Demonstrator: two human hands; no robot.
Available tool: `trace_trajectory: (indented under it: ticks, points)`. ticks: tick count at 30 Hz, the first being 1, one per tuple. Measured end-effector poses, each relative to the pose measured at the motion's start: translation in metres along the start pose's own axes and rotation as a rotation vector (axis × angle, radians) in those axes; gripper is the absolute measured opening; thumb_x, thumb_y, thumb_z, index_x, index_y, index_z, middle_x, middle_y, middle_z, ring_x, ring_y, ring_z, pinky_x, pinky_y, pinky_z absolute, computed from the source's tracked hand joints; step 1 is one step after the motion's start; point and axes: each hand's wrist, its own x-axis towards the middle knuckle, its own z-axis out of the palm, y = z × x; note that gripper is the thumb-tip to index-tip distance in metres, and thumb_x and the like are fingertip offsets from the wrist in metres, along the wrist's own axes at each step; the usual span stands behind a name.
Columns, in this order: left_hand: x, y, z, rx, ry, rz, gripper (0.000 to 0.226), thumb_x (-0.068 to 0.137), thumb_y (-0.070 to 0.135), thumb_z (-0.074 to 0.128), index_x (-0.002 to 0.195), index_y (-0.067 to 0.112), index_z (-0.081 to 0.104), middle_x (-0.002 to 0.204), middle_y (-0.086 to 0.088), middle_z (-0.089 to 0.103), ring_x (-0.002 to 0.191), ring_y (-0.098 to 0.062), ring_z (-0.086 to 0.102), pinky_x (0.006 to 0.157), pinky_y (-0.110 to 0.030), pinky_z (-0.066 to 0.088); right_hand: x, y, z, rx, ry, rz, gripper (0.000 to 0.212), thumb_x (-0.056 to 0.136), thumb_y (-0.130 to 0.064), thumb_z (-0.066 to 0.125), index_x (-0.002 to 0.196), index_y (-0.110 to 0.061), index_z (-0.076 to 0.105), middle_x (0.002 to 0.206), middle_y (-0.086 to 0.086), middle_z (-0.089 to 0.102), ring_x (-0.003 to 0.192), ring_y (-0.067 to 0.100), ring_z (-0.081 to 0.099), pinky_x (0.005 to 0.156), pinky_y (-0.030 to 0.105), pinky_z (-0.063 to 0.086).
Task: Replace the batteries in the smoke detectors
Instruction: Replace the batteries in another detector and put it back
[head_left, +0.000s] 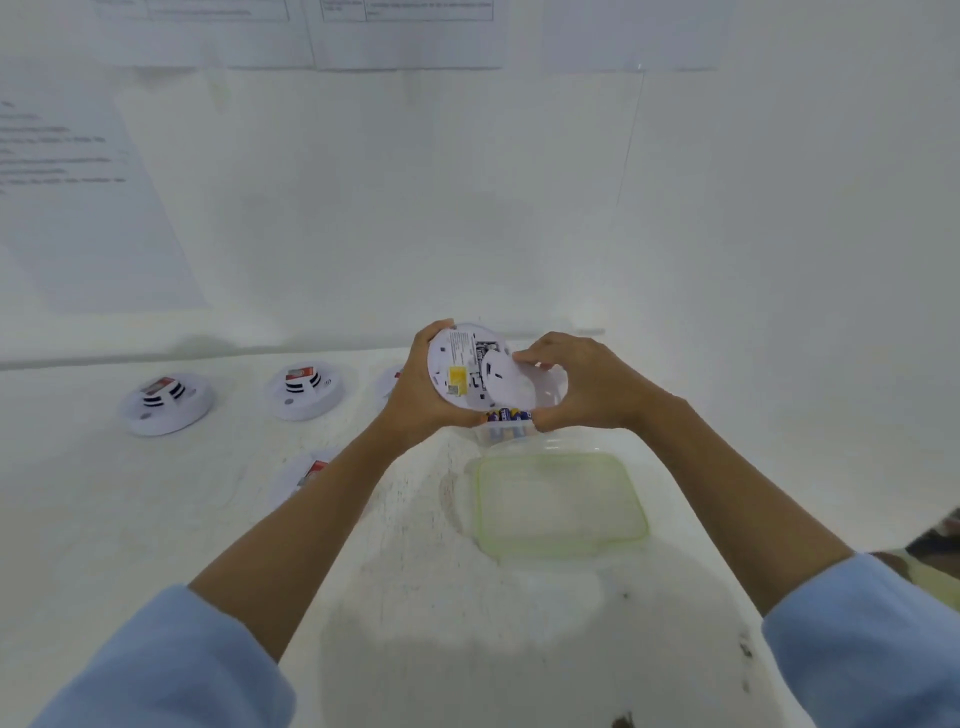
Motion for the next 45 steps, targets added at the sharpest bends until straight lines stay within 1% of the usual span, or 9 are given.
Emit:
trace_trajectory:
  ticks: [4,8,15,22,27,31,38,43,45]
  points:
    - [-0.013,0.007,-0.008,0.012,-0.001,-0.007,0.113,0.04,0.016,0.084,0.135,0.006,0.024,0.12,0.009,0.047,0.104,0.011,0.053,0.081,-0.012,0.048,-0.031,-0.003,0.009,0.048,-0.058,0.081,0.071,0.057,-0.021,0.078,0.125,-0.016,0.056,0.11,-0.006,0.057,0.098,0.012,0.054,0.087,0.023,0.042]
    - [-0.028,0.012,-0.008,0.009,0.043,-0.03,0.11,0.041,0.01,0.085,0.135,0.01,0.026,0.121,0.015,0.045,0.104,0.015,0.05,0.081,-0.011,0.049,-0.057,-0.001,0.014,-0.108,-0.212,0.153,0.062,0.065,-0.02,0.076,0.124,-0.018,0.056,0.116,0.002,0.056,0.105,0.021,0.053,0.092,0.033,0.044]
    - [-0.055,0.022,0.007,-0.015,0.103,-0.061,0.104,0.044,0.003,0.082,0.132,0.019,0.028,0.128,0.002,0.043,0.108,0.014,0.047,0.083,-0.01,0.047,-0.067,0.018,0.039,-0.194,-0.38,0.175,0.06,0.074,-0.023,0.071,0.13,-0.017,0.051,0.126,0.003,0.049,0.118,0.02,0.047,0.096,0.027,0.039]
    - [-0.068,0.039,0.017,-0.034,0.093,-0.085,0.109,0.041,0.004,0.082,0.135,0.014,0.027,0.131,-0.003,0.041,0.114,-0.001,0.047,0.082,-0.014,0.051,-0.056,-0.012,0.016,0.132,0.208,-0.105,0.026,0.083,-0.018,0.067,0.109,-0.015,0.067,0.114,0.004,0.058,0.104,0.017,0.056,0.093,0.035,0.045]
    - [-0.058,0.05,0.018,-0.048,0.042,-0.07,0.115,0.036,0.02,0.084,0.135,0.014,0.027,0.126,0.0,0.046,0.114,-0.012,0.051,0.079,-0.022,0.054,-0.023,-0.026,0.01,0.064,0.089,-0.184,0.042,0.078,-0.023,0.072,0.119,-0.018,0.062,0.136,0.002,0.045,0.123,0.016,0.043,0.099,0.024,0.034]
    - [-0.042,0.048,0.014,-0.07,0.004,-0.082,0.116,0.037,0.011,0.086,0.137,0.012,0.026,0.127,-0.001,0.046,0.116,-0.016,0.051,0.076,-0.022,0.054,-0.003,-0.018,0.002,0.037,0.089,-0.208,0.042,0.072,-0.022,0.077,0.112,-0.015,0.067,0.129,0.003,0.05,0.113,0.016,0.049,0.093,0.023,0.04]
    - [-0.015,0.037,0.003,-0.078,-0.024,-0.106,0.113,0.038,0.01,0.086,0.135,0.016,0.027,0.124,0.004,0.048,0.107,-0.002,0.055,0.074,-0.021,0.053,0.027,-0.004,-0.002,-0.179,0.056,-0.317,0.032,0.082,-0.02,0.068,0.113,-0.01,0.067,0.128,0.01,0.055,0.112,0.024,0.055,0.095,0.03,0.042]
    - [0.001,0.027,-0.004,-0.079,-0.034,-0.1,0.106,0.047,-0.012,0.08,0.136,0.009,0.026,0.117,0.008,0.048,0.094,0.011,0.056,0.071,-0.014,0.05,0.031,-0.005,0.01,-0.376,0.224,-0.523,0.033,0.084,-0.019,0.05,0.095,0.005,0.069,0.099,0.024,0.068,0.084,0.034,0.068,0.07,0.038,0.057]
    - [0.003,0.023,-0.003,-0.086,-0.037,-0.102,0.107,0.048,-0.015,0.08,0.137,0.008,0.026,0.116,0.008,0.048,0.096,0.009,0.056,0.071,-0.014,0.05,0.031,-0.003,0.016,-0.456,0.262,-0.563,0.034,0.084,-0.017,0.046,0.092,0.007,0.068,0.092,0.023,0.069,0.083,0.034,0.069,0.071,0.038,0.058]
